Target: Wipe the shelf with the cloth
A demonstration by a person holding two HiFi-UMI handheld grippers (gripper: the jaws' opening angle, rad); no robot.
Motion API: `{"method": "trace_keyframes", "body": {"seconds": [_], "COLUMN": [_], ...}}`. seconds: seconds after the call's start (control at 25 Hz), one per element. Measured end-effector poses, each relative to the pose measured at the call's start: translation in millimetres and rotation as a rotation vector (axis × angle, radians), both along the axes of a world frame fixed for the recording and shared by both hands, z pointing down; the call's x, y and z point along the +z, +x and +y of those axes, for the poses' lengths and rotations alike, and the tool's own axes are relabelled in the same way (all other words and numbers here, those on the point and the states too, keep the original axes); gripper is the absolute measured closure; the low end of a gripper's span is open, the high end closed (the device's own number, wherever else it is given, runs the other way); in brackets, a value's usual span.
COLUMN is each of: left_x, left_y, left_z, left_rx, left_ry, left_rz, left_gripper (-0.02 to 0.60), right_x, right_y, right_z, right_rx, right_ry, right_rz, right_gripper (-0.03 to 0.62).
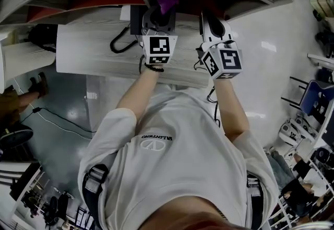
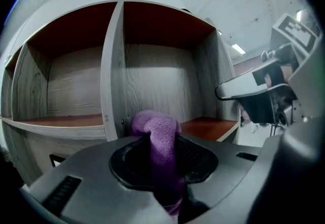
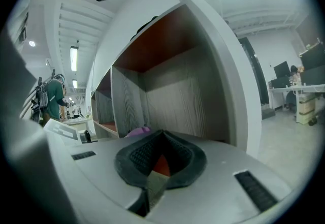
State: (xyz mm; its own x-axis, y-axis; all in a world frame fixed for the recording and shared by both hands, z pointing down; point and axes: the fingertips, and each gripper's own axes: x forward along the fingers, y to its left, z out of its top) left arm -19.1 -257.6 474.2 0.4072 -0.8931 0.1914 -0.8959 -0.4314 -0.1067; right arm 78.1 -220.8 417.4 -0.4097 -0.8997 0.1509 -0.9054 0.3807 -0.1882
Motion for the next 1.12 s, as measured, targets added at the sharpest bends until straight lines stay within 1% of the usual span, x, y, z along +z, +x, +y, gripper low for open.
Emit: {"method": "trace_keyframes", "body": {"seconds": [0.12,0.24,0.4,0.72,1.12], "left_x": [2,4,5,6,6], "left_y": [1,3,3,5,27], "left_z": [-2,-2,-3,-3,2], "left_rx": [-0.008,-0.003,-0.01,-0.02,0.018], "left_ry": [-0.004,0.002,-0.013,-0.022,-0.021], "left_rz": [0.007,-0.001,0.018,0.023,0.032], "left_gripper": [0.485,0.485,0.485,0.485,0.485], "right_x": [1,5,7,9,7], "right_y": [0,2,7,16,24], "right_z": [1,4,6,10,15], "right_rx": [-0.006,-0.008,-0.008,0.001,0.007], "right_ry": [-0.004,-0.013,-0.018,-0.021,-0.018], "right_rz": [-0.006,-0.009,-0.007,-0.011,-0.02], "right_gripper": [0.593,0.593,0.593,0.594,0.594]}}
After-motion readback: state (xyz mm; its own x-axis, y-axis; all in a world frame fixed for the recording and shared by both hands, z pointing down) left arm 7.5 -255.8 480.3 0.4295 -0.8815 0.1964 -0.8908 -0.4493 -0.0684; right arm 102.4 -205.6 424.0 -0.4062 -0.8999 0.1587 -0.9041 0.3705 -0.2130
